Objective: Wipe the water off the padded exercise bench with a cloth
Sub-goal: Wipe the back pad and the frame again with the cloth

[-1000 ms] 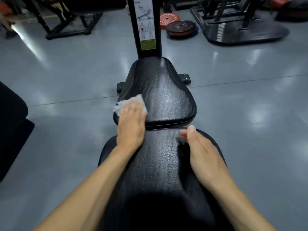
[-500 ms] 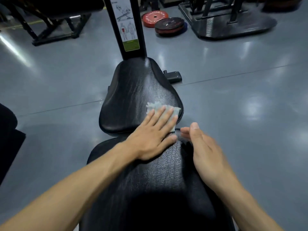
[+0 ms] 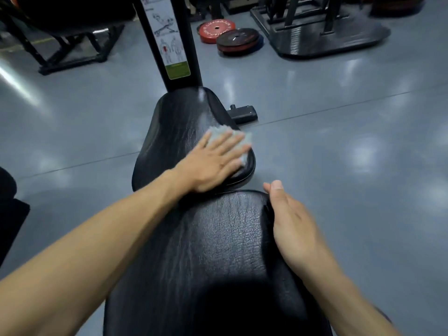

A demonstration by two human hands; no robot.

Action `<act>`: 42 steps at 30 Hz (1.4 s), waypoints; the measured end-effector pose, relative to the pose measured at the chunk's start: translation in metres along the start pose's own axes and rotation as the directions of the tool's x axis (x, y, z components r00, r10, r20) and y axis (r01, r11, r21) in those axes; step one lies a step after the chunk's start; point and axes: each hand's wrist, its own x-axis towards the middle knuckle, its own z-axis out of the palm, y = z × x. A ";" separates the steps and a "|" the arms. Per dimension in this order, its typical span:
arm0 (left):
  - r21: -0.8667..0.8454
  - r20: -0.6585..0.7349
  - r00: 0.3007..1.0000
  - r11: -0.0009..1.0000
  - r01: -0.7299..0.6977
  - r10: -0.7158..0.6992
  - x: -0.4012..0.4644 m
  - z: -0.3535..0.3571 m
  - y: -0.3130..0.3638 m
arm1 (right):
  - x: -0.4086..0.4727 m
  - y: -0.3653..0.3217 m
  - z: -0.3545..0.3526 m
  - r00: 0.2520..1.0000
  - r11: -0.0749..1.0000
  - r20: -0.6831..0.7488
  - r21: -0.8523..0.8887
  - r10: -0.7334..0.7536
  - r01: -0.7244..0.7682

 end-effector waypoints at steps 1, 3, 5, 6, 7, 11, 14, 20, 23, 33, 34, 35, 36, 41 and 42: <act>-0.061 -0.022 0.985 0.983 0.172 -0.174 0.009 -0.004 -0.014 | -0.001 0.000 0.001 1.000 1.000 0.005 0.002 0.000 0.000; -0.102 -0.051 0.940 0.938 0.332 -0.338 0.018 -0.002 -0.014 | -0.003 0.000 -0.001 1.000 1.000 0.006 0.018 0.009 -0.009; -0.019 -0.054 0.989 0.990 0.137 -0.138 0.008 0.007 0.011 | -0.001 -0.001 -0.003 1.000 1.000 0.022 0.022 0.015 -0.016; 0.028 -0.038 0.999 0.999 -0.038 0.039 -0.002 0.011 0.025 | 0.001 -0.001 -0.003 0.999 1.000 0.029 0.024 0.014 -0.015; 0.049 -0.018 0.986 0.985 -0.164 0.165 -0.010 0.012 0.029 | 0.003 -0.001 -0.002 0.999 1.000 0.031 0.027 0.012 -0.013; 0.020 -0.062 0.998 1.000 0.014 -0.013 0.018 0.002 -0.023 | 0.003 0.003 0.008 1.000 1.000 0.014 0.026 -0.008 0.007; -0.085 -0.095 0.954 0.957 0.276 -0.284 0.040 0.000 -0.037 | 0.002 0.006 0.009 0.999 0.999 0.043 -0.046 -0.022 0.024; 0.035 -0.079 0.961 0.965 -0.262 0.264 0.036 0.003 0.002 | 0.003 0.006 0.015 0.983 0.932 0.170 -0.363 0.065 0.001; 0.041 -0.031 0.998 0.998 -0.052 0.053 0.070 -0.002 0.001 | -0.005 0.004 0.018 0.980 0.920 0.194 -0.391 0.052 0.029; 0.196 0.091 0.855 0.833 -0.517 0.510 0.049 0.004 0.027 | -0.006 0.000 0.002 0.980 0.950 0.196 -0.309 0.028 0.035; 0.203 0.060 0.891 0.869 -0.452 0.450 0.058 0.002 0.023 | -0.008 0.000 0.000 0.980 0.954 0.197 -0.297 0.027 0.034; 0.203 0.020 0.924 0.903 -0.379 0.383 0.067 -0.001 0.019 | -0.010 0.000 -0.002 0.980 0.959 0.195 -0.282 0.024 0.032; 0.201 -0.019 0.945 0.927 -0.316 0.326 0.075 -0.004 0.017 | -0.012 0.000 -0.004 0.981 0.963 0.192 -0.267 0.024 0.028; 0.184 0.051 0.845 0.827 -0.532 0.532 0.052 0.002 0.035 | -0.014 0.002 -0.013 0.984 0.966 0.177 -0.258 0.019 0.027; 0.189 0.091 0.814 0.793 -0.580 0.574 0.046 0.002 0.035 | -0.013 0.002 -0.014 0.984 0.966 0.177 -0.258 0.021 0.026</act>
